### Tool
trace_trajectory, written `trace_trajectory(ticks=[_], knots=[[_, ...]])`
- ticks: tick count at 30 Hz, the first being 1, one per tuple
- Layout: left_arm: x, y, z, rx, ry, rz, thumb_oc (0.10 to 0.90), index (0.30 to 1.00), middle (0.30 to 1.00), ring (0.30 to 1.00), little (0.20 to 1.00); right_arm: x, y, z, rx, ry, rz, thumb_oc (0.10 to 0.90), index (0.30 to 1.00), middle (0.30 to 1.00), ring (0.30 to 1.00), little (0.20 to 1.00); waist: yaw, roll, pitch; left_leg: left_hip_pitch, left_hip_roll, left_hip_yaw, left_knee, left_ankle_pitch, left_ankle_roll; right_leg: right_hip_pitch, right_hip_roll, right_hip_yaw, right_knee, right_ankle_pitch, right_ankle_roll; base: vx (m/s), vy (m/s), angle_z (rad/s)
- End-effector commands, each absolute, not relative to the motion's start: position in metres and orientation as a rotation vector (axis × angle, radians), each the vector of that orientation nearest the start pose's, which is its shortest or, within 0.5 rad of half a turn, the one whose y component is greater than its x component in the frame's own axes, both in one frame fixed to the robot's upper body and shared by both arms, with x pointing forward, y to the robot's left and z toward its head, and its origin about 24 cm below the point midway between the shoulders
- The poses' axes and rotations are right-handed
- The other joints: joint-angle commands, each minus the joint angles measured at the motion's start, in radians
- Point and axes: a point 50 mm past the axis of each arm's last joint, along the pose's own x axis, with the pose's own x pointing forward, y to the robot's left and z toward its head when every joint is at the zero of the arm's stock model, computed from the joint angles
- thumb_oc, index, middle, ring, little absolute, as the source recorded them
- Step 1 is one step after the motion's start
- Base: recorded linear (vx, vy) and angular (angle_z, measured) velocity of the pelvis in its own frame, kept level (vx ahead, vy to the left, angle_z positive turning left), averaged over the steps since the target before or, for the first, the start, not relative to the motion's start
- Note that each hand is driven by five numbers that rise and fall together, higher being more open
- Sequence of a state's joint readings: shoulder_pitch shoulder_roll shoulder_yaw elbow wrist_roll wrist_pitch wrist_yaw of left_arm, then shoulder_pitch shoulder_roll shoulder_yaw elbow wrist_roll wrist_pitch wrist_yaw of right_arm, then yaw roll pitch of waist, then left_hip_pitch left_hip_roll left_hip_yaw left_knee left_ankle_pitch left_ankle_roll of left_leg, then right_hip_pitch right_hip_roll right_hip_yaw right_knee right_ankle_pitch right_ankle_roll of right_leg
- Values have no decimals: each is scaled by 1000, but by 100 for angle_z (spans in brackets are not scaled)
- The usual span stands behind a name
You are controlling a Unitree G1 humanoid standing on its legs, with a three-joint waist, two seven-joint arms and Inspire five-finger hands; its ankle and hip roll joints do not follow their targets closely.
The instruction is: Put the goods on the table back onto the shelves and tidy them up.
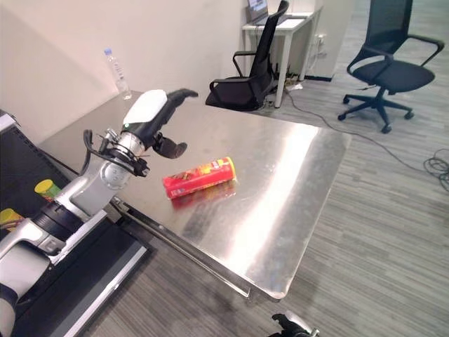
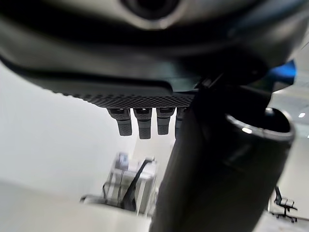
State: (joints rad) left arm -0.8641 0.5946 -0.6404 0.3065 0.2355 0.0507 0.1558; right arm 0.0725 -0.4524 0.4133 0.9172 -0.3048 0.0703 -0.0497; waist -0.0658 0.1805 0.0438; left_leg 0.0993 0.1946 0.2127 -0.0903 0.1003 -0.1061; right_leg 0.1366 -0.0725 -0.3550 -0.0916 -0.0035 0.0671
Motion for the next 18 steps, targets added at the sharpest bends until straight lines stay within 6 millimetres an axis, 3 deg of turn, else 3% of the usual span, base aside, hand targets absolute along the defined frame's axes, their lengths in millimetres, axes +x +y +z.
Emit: trace_trajectory(ticks=[1,5,9,11,14,18], knots=[[371,125,276,986,-684,-2,800,900,900,900,900,125,-264,-128,-942,984,273,800,900,900,900,900,26,-22,-29,-44,122,16,22,79,-86,-9,9,30,11,-65,22,-10,-41,0],[376,121,259,960,-622,-32,800,900,900,900,900,124,-264,-129,-940,988,271,800,900,900,900,900,20,-17,-28,-48,128,19,19,90,-90,-9,15,31,10,-68,19,-8,-27,1],[381,117,234,934,-541,-60,800,900,900,900,900,120,-261,-132,-936,1001,290,800,900,900,900,900,13,-15,-27,-47,140,25,20,103,-95,-7,23,33,9,-71,12,-8,-40,-1],[383,113,211,926,-465,-91,800,900,900,900,900,118,-259,-134,-931,1008,294,800,900,900,900,900,6,-16,-24,-48,149,32,22,113,-99,-7,31,39,9,-75,8,-4,-63,0],[384,112,200,931,-423,-108,800,900,900,900,900,118,-259,-134,-930,1010,291,800,900,900,900,900,-1,-14,-23,-46,156,39,21,116,-102,-11,35,45,9,-75,6,-2,-17,0],[389,106,169,953,-307,-151,800,900,900,900,900,116,-261,-135,-931,1021,287,800,900,900,900,900,-16,-2,-18,-44,167,49,22,127,-108,-14,43,57,9,-77,2,-5,-39,-2]])
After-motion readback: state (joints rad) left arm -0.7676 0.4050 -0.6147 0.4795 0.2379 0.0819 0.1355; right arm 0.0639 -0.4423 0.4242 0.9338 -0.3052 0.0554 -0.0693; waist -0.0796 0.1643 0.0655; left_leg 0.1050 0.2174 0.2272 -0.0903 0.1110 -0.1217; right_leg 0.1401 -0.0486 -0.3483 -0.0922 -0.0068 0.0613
